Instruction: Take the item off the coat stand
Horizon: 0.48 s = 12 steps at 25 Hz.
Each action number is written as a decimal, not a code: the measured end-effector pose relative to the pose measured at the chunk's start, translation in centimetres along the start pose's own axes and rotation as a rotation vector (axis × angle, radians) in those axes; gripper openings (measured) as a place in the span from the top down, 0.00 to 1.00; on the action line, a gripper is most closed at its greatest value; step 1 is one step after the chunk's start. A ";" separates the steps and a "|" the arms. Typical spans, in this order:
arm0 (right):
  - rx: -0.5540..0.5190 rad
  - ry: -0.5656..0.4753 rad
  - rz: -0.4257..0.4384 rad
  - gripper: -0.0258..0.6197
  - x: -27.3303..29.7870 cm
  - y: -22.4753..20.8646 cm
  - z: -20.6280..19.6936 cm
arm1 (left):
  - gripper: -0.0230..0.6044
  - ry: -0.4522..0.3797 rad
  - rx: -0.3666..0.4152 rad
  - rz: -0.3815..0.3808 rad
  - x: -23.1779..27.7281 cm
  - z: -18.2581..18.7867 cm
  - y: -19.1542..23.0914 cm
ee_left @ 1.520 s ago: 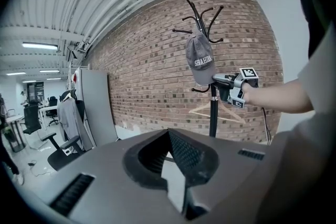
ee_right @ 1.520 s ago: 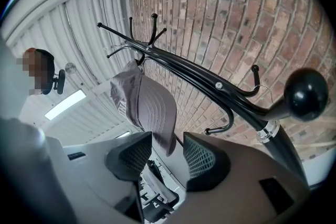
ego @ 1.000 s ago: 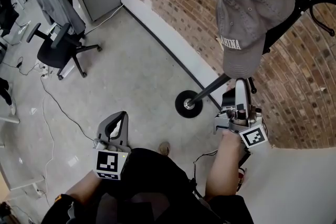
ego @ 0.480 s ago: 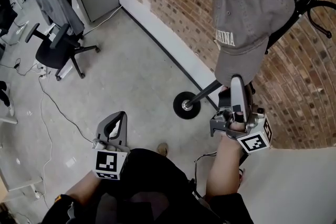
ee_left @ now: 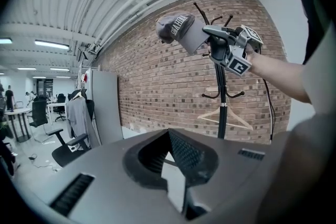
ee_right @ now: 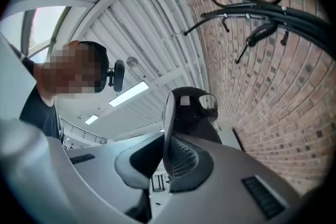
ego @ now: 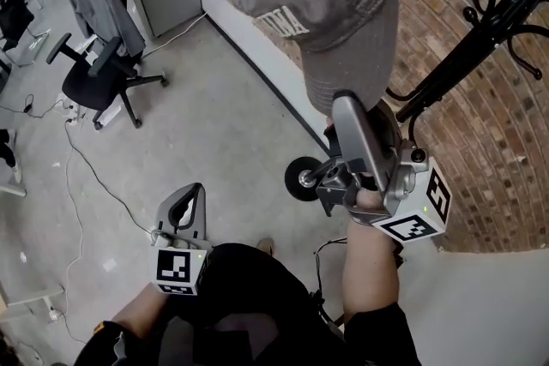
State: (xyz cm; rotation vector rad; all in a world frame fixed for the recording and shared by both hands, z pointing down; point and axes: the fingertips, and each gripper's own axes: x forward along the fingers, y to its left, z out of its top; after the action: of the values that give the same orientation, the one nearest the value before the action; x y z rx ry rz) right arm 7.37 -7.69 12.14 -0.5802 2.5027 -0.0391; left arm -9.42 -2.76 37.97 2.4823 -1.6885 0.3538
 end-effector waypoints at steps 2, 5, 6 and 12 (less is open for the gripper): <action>0.079 0.037 0.006 0.91 0.3 0.9 -3.4 | 0.92 -0.001 -0.016 0.032 -0.8 -0.3 1.3; 0.227 0.098 -0.022 0.91 -0.5 1.8 -9.1 | 0.92 0.005 -0.037 0.072 -1.8 -0.9 2.9; 0.274 0.121 -0.039 0.91 -1.1 2.1 -10.9 | 0.92 0.010 -0.045 0.082 -2.1 -1.2 3.2; 0.442 0.269 -0.168 0.91 -7.7 4.1 -20.1 | 0.92 0.042 -0.068 0.094 -3.1 -3.6 3.1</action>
State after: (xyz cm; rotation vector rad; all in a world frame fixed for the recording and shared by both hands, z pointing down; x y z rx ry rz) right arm 0.73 -2.73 32.44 -0.6239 2.5703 -0.7582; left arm -13.82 -0.27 40.58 2.3375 -1.7734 0.3485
